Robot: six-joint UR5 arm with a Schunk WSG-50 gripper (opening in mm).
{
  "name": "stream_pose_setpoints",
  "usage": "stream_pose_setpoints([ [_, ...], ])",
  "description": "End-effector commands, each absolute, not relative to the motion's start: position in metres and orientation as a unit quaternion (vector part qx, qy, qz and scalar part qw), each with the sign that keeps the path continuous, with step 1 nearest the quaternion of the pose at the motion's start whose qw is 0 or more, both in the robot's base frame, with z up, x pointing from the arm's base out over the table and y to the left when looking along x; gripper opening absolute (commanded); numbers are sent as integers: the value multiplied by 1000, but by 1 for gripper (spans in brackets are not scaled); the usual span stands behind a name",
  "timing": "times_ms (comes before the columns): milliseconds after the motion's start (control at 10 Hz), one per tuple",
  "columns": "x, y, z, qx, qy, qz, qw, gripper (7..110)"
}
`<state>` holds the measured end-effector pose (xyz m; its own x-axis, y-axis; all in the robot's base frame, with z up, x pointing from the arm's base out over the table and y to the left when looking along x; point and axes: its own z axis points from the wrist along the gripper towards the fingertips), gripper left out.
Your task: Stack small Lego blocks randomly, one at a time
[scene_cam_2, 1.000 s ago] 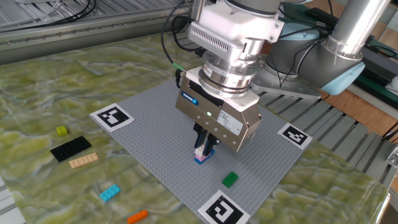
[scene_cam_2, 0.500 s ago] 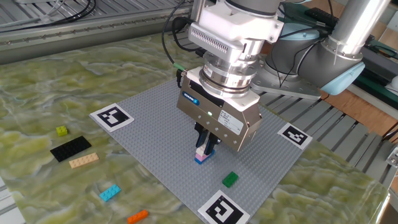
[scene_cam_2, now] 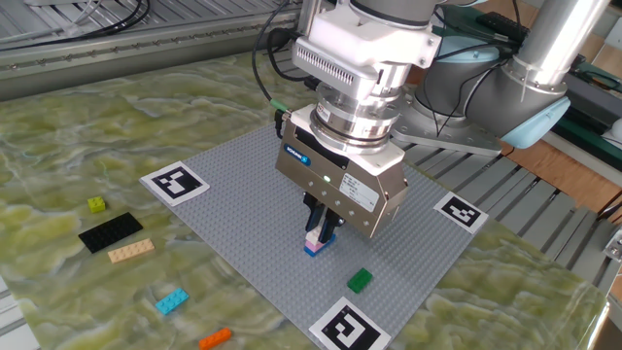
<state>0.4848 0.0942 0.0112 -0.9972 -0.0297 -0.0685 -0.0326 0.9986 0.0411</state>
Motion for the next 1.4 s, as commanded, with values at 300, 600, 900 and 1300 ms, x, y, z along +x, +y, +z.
stream_pose_setpoints([
  [300,484,94,11,-11,999,26,32,7],
  [600,484,94,11,-11,999,25,32,7],
  [900,485,94,10,-12,999,26,33,7],
  [1300,486,96,11,-13,999,29,34,7],
])
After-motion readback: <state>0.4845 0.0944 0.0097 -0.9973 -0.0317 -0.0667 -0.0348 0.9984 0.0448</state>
